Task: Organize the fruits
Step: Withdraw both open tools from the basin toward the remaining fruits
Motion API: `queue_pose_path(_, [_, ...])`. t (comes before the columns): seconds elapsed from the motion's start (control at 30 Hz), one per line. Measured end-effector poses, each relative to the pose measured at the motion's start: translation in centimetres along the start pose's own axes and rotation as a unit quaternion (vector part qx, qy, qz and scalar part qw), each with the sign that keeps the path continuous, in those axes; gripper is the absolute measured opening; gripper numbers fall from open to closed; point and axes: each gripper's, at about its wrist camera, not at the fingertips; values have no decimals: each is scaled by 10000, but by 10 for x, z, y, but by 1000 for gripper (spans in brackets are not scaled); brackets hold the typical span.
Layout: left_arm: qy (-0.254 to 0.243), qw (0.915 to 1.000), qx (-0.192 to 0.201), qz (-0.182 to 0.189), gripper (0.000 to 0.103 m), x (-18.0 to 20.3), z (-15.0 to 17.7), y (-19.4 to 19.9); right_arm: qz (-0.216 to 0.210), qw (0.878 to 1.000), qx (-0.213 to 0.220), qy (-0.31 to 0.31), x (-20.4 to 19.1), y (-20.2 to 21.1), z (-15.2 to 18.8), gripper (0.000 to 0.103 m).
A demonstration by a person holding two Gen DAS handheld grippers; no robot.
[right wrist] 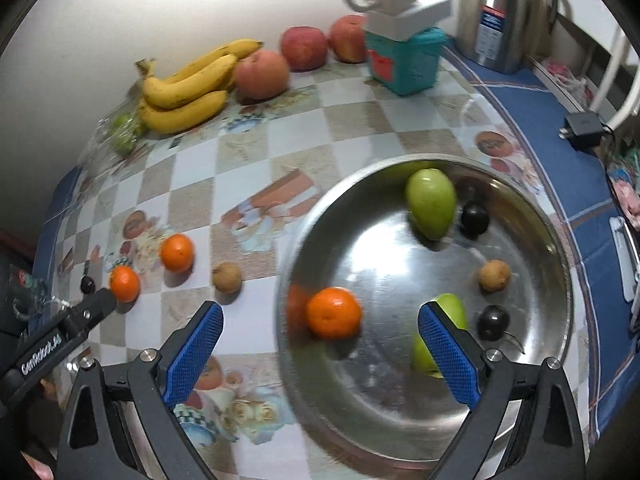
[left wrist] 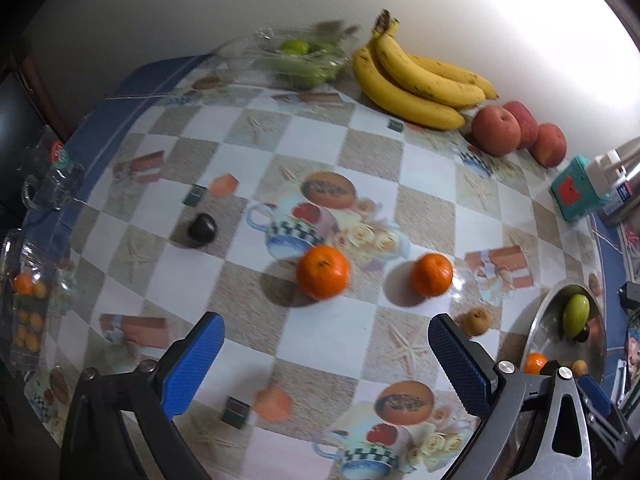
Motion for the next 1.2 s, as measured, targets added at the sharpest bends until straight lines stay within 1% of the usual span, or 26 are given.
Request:
queue_pose_path(0.07, [65,9999,42,-92,103,-9,-2,1,-95,9999,-40,117,-9,-1,3,98])
queue_pose_path(0.27, [566,9979,107,-283,103,-50,-6,2,-319,9987,-209,333,-27,-10,8,98])
queue_pose_path(0.4, [860,9960,118,-193,103,-72,-8,1,-484,9978,-127,437,-39,-9,6,98])
queue_pose_path(0.53, [925,9957,74,-61,103,-81,-10,-4,-610,9968,-15,521,-50,-8,2,98])
queue_pose_path(0.67, [854,9963,59,-74,103,-83,-14,-7,-666,9956,80,655,-59,-9,-1,98])
queue_pose_path(0.77, [742,9972,57,-42,103,-81,-18,-8,-683,9955,97,647,-62,-12,-4,98])
queue_pose_path(0.97, [423,9991,31,67,103,-67,-26,-17,-631,9960,39,639,-66,-22,-5,98])
queue_pose_path(1.07, [325,9993,23,190,103,-62,-29,-22,-614,9959,42,668,-70,-25,-5,98])
queue_pose_path(1.2, [75,9996,103,235,103,-50,-32,-24,-563,9958,97,717,-76,-27,-7,98])
Point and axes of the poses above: each gripper's, at about its wrist camera, not at the fingertips, and y roughly against the way its jaws point, x to its right, z to its underside, and after that the axes turned 10 degrees about -y, right-handed
